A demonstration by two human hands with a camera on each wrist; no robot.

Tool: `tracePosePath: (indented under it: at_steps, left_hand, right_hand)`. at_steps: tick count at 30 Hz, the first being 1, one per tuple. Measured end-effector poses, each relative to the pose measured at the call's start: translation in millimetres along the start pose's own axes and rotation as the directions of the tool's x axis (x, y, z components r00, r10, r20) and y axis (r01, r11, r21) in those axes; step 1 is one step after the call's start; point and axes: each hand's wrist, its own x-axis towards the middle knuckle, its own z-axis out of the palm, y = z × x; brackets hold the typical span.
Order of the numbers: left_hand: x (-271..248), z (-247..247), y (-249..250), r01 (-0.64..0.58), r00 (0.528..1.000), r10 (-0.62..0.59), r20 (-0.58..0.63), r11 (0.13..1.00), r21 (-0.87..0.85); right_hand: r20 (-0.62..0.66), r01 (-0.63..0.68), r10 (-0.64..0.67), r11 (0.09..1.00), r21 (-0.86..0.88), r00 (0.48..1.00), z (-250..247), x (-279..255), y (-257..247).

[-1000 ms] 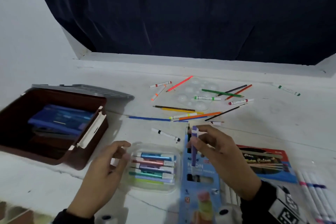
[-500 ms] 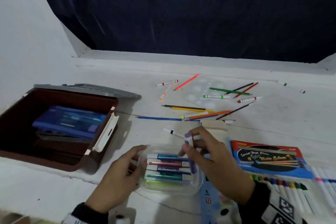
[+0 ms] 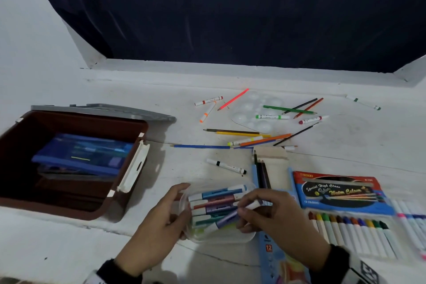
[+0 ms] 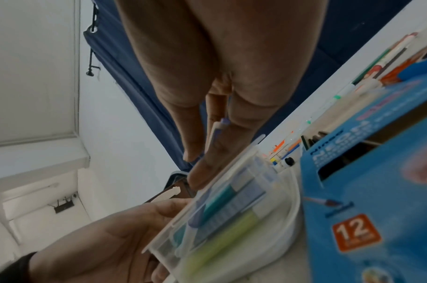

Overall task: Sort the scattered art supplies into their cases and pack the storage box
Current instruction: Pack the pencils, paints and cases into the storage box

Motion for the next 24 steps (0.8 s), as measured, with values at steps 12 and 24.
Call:
tracePosePath:
  at_steps: [12, 24]
  left_hand:
    - [-1.2, -2.7, -8.2, 0.033, 0.998, -0.030, 0.047, 0.998, -0.053]
    - [-2.0, 1.1, 2.8, 0.077, 0.994, -0.065, 0.090, 0.987, -0.141]
  right_hand:
    - [0.162, 0.289, -0.242, 0.709, -0.643, 0.956, -3.1, -6.2, -2.2]
    - [0.301, 0.397, -0.272, 0.453, -0.798, 0.914, -11.8, 14.4, 6.7]
